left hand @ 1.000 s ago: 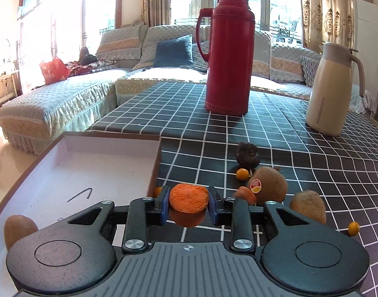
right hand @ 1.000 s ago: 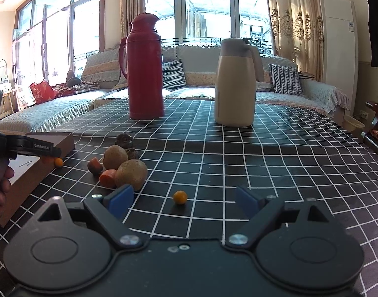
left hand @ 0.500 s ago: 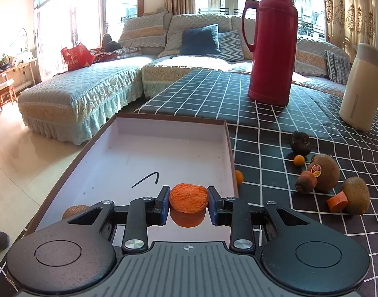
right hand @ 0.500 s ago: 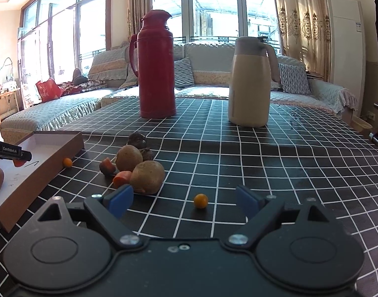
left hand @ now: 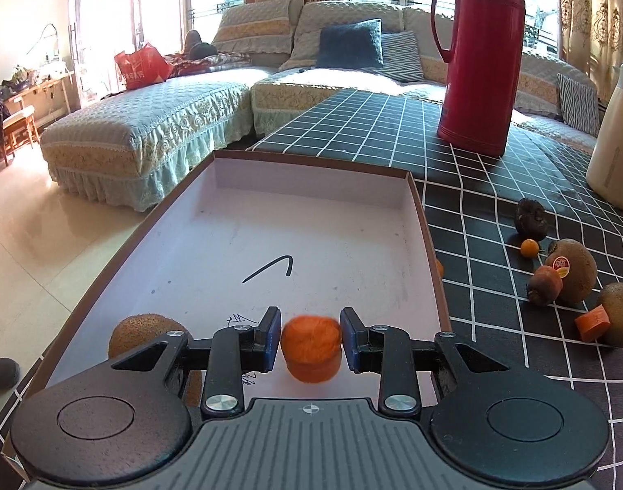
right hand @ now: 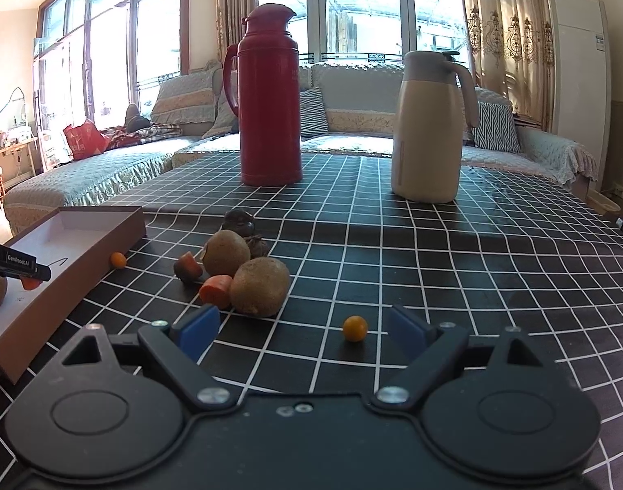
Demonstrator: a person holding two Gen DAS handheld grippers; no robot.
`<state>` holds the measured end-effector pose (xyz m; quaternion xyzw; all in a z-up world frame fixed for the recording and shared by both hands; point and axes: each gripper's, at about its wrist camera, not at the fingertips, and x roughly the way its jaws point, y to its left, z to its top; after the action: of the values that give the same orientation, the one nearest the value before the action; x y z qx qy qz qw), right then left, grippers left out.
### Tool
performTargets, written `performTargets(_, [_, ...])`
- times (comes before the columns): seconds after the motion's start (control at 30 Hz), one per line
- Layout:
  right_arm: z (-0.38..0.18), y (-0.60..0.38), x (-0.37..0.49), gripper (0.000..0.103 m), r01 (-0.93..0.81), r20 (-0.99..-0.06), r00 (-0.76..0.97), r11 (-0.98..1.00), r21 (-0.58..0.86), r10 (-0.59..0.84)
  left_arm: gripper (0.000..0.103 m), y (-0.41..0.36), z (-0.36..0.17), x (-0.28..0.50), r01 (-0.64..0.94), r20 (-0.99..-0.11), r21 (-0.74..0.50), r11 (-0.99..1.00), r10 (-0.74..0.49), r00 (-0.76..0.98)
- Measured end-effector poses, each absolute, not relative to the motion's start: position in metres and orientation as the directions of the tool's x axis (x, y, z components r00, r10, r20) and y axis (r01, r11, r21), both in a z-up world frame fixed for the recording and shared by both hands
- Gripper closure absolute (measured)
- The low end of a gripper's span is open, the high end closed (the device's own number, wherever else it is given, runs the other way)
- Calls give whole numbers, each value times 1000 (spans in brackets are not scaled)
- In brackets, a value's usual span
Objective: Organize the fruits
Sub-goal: 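Carry the carrot chunk with the left gripper into the tray and release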
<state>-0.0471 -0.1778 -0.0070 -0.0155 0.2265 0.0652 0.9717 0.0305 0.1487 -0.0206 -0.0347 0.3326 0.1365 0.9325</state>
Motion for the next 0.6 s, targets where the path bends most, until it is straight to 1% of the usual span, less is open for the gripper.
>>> performTargets(0.23, [-6,-178,-46,14,-132,-440,890,991,2,119,71,147,-19,29,-277,-626,42,960,241,741])
performTargets(0.27, [-6,-179,-46,14,-131,-439,891,991,3,119,67,146,-18,28,-278,-621,46,959,246,744])
performTargets(0.3, [-6,-179,-46,14,-130,-438,891,992,4,119,44,146,-16,27,-277,-617,49,959,248,747])
performTargets(0.33, [-6,-180,-46,14,-129,-438,891,992,5,118,27,145,-14,25,-279,-606,52,959,252,754])
performTargets(0.37, [-6,-180,-46,14,-129,-437,891,992,5,118,0,144,-12,23,-288,-587,57,956,265,765])
performTargets(0.4, [-6,-180,-46,14,-129,-437,892,992,4,117,0,142,-9,18,-303,-554,66,951,287,781])
performTargets(0.6, [-6,-180,-46,14,-127,-436,892,992,0,114,0,136,6,11,-277,-519,78,958,277,809])
